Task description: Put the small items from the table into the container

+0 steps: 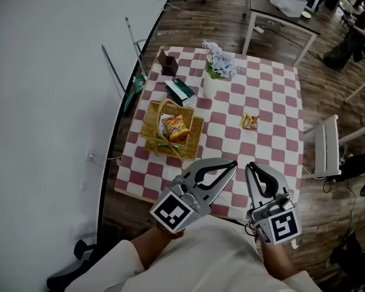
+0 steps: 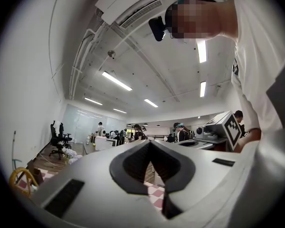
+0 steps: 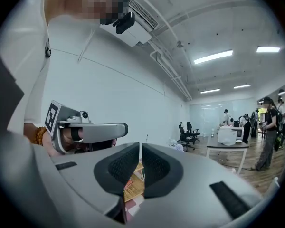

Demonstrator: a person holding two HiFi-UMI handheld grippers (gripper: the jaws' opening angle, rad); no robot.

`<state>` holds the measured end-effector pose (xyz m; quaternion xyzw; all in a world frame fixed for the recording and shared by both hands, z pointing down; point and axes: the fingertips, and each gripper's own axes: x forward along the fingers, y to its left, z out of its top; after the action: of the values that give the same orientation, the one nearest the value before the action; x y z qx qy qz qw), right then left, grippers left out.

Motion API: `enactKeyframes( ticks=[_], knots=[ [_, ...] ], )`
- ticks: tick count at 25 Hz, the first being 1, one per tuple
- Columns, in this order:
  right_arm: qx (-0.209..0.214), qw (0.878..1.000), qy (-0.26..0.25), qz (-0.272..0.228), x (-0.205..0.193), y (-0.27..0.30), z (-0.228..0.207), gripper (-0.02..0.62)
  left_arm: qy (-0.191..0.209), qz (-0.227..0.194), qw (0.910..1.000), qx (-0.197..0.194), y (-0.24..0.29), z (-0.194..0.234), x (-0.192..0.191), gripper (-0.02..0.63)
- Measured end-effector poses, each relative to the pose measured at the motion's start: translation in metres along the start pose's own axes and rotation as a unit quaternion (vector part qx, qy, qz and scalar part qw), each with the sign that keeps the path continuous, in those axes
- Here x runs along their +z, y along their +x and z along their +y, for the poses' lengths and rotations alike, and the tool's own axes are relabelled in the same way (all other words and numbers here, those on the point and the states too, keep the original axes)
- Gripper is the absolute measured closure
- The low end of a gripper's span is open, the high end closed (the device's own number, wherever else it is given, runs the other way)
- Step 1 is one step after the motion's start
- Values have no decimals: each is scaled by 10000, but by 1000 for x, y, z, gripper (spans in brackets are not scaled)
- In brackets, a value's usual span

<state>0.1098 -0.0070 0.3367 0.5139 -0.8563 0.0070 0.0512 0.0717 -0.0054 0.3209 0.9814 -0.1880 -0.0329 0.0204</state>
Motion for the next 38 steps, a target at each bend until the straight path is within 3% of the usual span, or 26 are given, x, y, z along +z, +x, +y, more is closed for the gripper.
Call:
enactKeyframes(
  ticks=[5,9,19,28,30,38],
  knots=[
    [-119,9999,55,1,-3,-12,-7,560,-5,52,9999,-142,8,-11,-2,580],
    [-118,9999,51,-24,0,-12,-9,559,255,-25,9995,-211,11,-12,0,580],
    [-281,9994,121,178,-20,-1,-35,551,-368,134,9992,-112,30,8,-23,578],
    [-701,9907,251,1138,-118,40,-125,544,-106,518,9986,-18,88,57,-109,578],
    [-707,9867,330,1425,-145,55,-142,508,-107,694,9975,-28,104,67,-131,578],
    [-734,9639,561,2498,-260,103,-190,508,-783,1204,9896,-21,156,112,-220,578]
  ],
)
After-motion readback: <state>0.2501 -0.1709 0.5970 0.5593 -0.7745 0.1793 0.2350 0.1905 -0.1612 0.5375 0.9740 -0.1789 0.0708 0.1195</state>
